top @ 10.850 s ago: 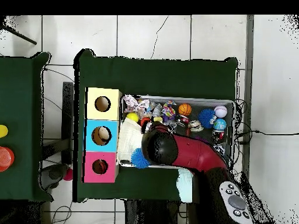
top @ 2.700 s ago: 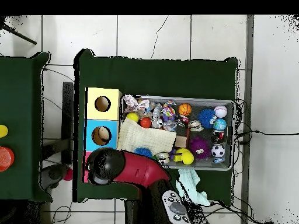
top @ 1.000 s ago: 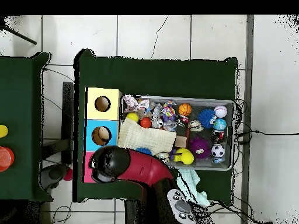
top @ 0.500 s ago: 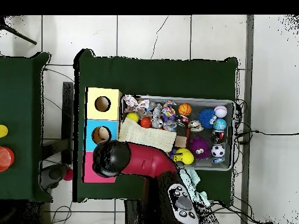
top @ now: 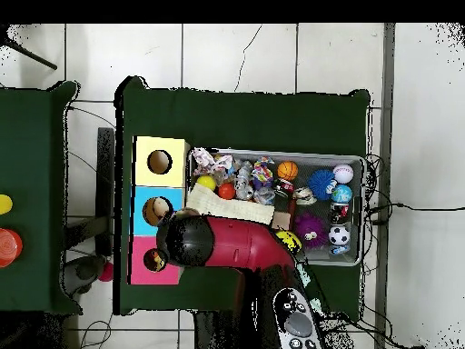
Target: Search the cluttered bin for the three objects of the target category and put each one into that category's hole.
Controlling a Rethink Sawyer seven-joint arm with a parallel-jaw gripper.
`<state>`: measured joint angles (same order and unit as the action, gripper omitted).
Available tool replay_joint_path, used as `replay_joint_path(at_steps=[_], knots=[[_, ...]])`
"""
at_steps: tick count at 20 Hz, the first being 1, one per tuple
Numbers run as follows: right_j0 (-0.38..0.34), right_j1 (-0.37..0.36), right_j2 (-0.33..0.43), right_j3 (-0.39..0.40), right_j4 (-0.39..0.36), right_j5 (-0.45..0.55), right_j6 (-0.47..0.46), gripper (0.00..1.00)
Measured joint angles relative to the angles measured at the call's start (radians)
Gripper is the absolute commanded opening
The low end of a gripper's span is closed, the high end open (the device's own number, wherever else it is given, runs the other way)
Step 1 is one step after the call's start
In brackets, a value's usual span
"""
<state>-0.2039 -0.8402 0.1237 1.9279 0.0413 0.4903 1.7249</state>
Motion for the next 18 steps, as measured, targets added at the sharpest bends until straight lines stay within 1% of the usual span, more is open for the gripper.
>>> replay_joint_path(at_steps=[4,12,18], knots=[[-0.001,-0.009,-0.007,-0.010,-0.006,-0.021,0.000,1.00],[-0.005,-0.015,-0.016,-0.046,-0.010,-0.026,0.000,1.00],[-0.015,-0.016,-0.016,-0.050,-0.015,-0.026,0.000,1.00]])
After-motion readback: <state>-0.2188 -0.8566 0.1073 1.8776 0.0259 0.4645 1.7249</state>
